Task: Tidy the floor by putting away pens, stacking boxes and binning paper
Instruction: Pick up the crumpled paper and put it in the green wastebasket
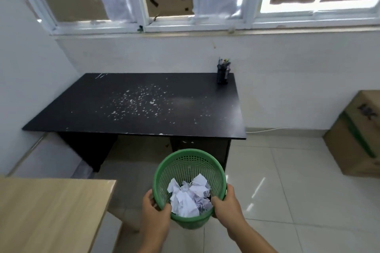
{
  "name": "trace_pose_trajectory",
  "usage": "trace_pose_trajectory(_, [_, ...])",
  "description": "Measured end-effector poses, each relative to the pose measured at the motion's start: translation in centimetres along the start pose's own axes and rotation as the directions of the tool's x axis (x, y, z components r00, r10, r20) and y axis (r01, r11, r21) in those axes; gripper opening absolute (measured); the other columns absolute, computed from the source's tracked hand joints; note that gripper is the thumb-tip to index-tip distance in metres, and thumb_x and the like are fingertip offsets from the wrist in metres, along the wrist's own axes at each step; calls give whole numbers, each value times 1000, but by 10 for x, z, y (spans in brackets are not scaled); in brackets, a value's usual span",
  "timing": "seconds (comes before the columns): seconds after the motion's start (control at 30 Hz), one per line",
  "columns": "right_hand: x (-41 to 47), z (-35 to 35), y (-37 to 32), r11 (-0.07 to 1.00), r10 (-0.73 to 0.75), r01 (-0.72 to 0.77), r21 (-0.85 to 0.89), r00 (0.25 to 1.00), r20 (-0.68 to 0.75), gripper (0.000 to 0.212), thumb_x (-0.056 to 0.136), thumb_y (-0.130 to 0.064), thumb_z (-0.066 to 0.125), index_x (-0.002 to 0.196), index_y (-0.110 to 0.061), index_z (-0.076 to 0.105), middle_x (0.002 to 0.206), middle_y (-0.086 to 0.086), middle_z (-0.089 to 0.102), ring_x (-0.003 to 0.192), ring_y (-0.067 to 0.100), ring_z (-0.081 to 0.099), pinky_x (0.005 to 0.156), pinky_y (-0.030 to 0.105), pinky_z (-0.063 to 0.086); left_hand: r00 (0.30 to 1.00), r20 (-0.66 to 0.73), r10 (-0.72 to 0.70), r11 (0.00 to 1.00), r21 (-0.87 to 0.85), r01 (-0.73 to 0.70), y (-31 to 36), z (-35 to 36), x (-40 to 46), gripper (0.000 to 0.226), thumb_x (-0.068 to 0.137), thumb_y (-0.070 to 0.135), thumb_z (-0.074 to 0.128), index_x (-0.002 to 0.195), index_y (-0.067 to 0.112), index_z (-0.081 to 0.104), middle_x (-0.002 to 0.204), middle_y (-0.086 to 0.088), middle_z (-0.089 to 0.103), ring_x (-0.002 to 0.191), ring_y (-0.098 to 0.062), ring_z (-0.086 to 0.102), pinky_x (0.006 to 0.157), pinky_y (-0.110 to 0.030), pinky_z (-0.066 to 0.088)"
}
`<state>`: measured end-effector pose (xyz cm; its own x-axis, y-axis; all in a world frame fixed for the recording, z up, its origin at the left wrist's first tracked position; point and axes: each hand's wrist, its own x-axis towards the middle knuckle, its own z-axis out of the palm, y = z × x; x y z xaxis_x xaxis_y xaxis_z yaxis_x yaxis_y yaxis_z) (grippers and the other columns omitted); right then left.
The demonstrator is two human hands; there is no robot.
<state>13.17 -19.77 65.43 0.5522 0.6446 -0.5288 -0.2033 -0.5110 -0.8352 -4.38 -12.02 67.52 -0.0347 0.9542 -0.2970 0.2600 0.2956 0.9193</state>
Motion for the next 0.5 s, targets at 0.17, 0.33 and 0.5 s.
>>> trace_pose_trajectory(0.17, [-8,-71,13,999,7,-4,32,995,-97,39,89,-17,58,121,-32,41,100,-1,65,87,22,68,75,45,60,996,90,12,1000,18,-13,0,60,-30,60,73,-13,65,121,17,45,109,-9,62,91,-23,61,89,-44,51])
trace_pose_trajectory(0.33, [-2,-162,27,999,24,-18,41,985,-171,38,87,-17,59,119,-30,43,98,1,65,85,24,68,75,48,60,981,196,14,997,70,-28,6,139,-73,61,75,-4,67,125,21,43,107,2,61,97,-20,62,90,-44,52])
trace_pose_trajectory(0.5, [14,-242,33,998,14,0,60,972,-236,38,87,-21,62,119,-31,45,99,1,66,86,24,68,73,47,60,966,255,42,996,66,-61,16,214,-109,59,76,-1,68,120,29,42,102,15,59,91,3,56,77,-26,49])
